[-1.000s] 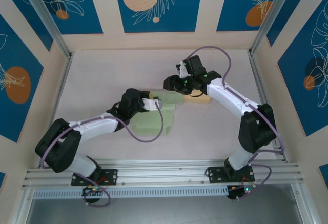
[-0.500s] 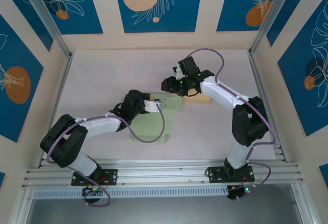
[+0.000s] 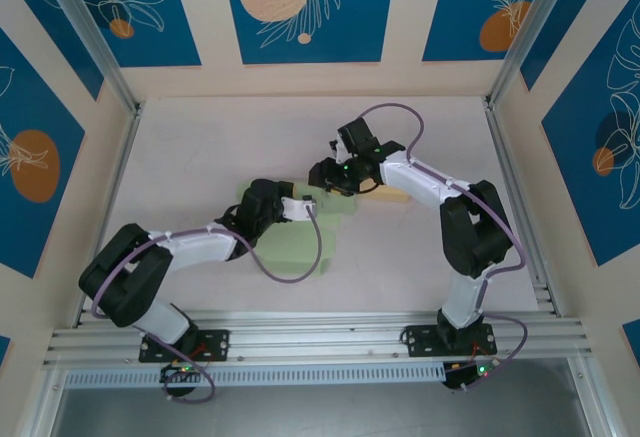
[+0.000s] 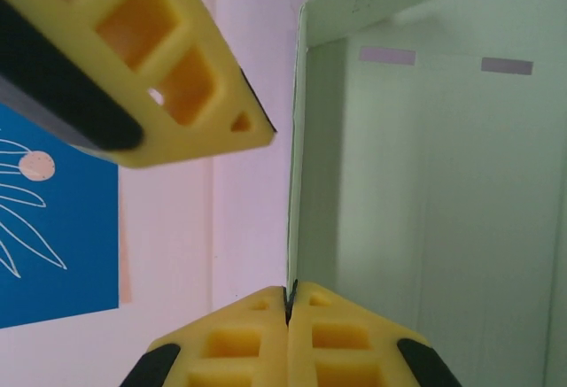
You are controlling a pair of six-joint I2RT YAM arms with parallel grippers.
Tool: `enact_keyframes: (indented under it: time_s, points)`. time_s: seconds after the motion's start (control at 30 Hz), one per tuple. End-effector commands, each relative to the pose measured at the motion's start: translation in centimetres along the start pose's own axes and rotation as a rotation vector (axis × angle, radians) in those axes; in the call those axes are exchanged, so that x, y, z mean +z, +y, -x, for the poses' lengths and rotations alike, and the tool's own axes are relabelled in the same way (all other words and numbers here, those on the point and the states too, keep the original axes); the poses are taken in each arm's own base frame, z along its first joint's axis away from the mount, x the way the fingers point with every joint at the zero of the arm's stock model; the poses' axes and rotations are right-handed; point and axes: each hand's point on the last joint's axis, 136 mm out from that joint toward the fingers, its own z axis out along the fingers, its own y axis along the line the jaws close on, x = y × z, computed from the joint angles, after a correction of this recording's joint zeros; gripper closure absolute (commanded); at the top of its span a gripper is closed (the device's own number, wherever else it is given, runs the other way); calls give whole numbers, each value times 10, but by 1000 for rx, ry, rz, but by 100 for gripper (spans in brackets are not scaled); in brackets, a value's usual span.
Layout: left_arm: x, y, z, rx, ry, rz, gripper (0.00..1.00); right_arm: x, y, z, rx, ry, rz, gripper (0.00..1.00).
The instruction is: Fold the paper box
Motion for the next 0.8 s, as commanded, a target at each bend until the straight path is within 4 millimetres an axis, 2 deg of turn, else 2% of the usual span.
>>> enact_keyframes:
  time_s: [0.0, 0.1, 0.2, 0.4, 0.53, 0.6, 0.7, 0.77]
  points:
    - [-1, 6, 7, 24, -10, 63, 100, 8, 2, -5, 15, 21, 23, 43]
    - [-2, 10, 11, 30, -12, 99, 100, 12, 9, 1, 30, 13, 78, 43]
    - [-1, 11, 14, 39, -6, 126, 100, 14, 12, 9, 43, -5, 116, 51]
    - [13, 6, 18, 84, 18, 155, 100, 18, 5, 29, 44, -47, 109, 63]
    - [20, 3, 14, 72, 43, 165, 100, 19, -2, 32, 35, -49, 100, 72]
    - [18, 5, 12, 43, 37, 170, 100, 16, -2, 30, 25, -43, 110, 70]
    - [10, 8, 10, -8, 12, 148, 100, 6, 0, 24, -10, -50, 113, 57]
    - [5, 11, 10, -43, -10, 138, 100, -5, 3, 20, -33, -66, 114, 55]
